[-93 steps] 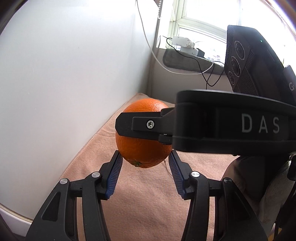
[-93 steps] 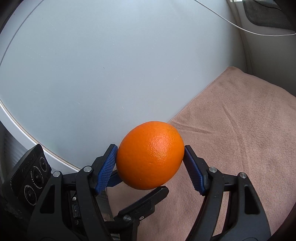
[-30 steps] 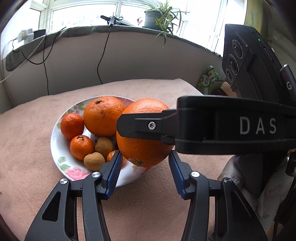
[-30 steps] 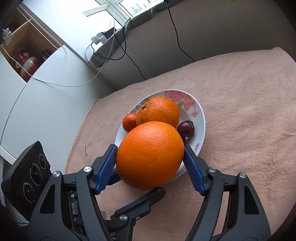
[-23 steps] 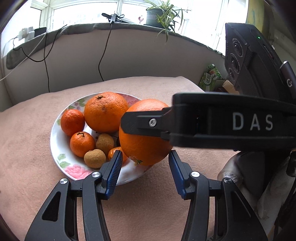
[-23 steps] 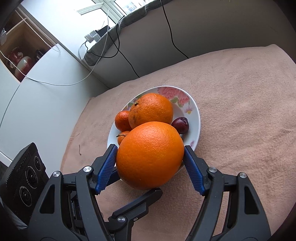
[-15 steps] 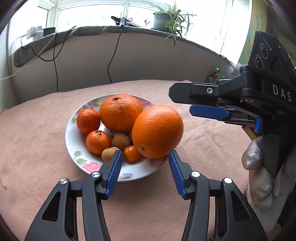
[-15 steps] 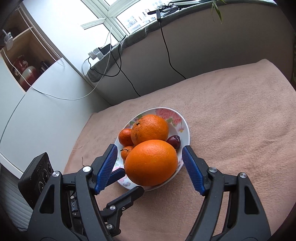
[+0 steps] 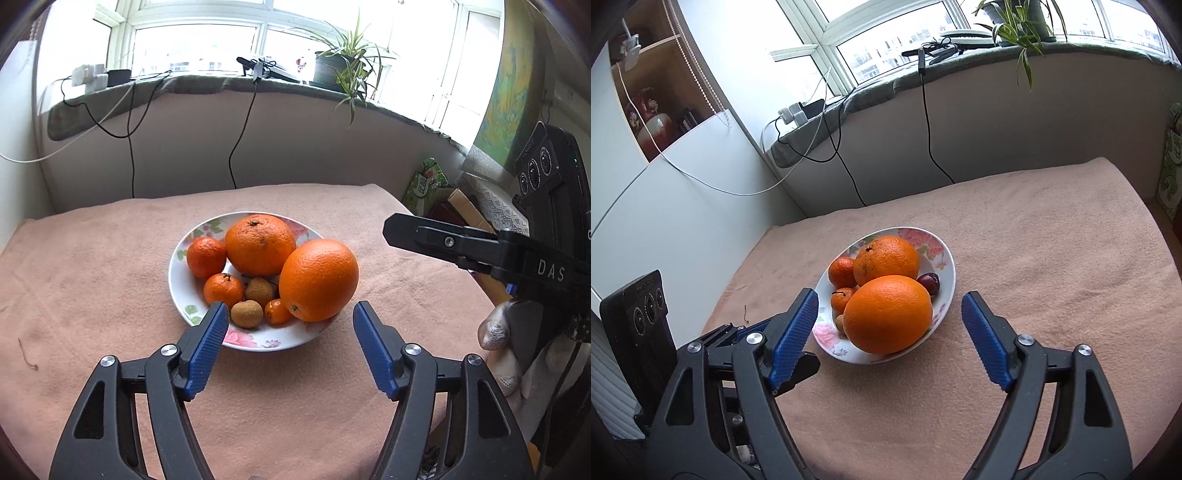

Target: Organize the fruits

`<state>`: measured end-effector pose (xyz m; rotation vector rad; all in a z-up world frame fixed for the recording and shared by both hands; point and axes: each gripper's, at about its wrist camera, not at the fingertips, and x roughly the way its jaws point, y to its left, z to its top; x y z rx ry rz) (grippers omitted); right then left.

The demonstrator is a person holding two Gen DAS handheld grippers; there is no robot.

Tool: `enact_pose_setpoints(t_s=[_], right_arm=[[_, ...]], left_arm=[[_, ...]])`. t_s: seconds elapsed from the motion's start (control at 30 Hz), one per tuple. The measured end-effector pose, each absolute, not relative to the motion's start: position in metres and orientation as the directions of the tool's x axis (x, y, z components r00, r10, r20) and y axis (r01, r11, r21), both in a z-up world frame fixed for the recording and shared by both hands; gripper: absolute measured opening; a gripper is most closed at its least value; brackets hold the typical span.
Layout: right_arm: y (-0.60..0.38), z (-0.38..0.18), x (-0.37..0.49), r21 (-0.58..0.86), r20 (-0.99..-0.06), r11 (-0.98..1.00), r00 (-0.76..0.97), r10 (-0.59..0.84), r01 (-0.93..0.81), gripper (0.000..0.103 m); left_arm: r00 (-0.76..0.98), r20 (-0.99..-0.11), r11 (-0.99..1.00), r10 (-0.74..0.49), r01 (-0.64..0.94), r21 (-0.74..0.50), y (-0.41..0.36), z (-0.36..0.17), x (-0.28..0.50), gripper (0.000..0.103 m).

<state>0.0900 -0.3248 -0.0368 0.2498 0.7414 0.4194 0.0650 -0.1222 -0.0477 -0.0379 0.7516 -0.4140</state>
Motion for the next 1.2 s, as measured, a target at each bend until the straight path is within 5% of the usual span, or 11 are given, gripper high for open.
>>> enact_pose_setpoints(t_s=[0.13, 0.33, 1.2], right_arm=[[-0.324, -0.027, 0.074, 0.292, -0.587, 0.918, 0.708, 0.392, -0.267, 0.087], [-0.334, -0.019, 0.054, 0.221, -0.566, 0.959, 0.778, 0.272, -0.174, 0.099], [-0.321, -0.005, 0.041, 0.008, -0.543, 0.996, 0.836, 0.081, -0.091, 0.099]], left_arm=[[0.678, -0.646, 0.929, -0.352, 0.336, -0.154, -0.119, -0.039, 0.06, 0.08], [0.696, -0.633, 0.934, -0.34, 0.329, -0.14, -0.118, -0.031, 0.053, 0.08], [0.755, -0.583, 0.951, -0.299, 0.283, -0.122, -0.113, -0.012, 0.042, 0.081]])
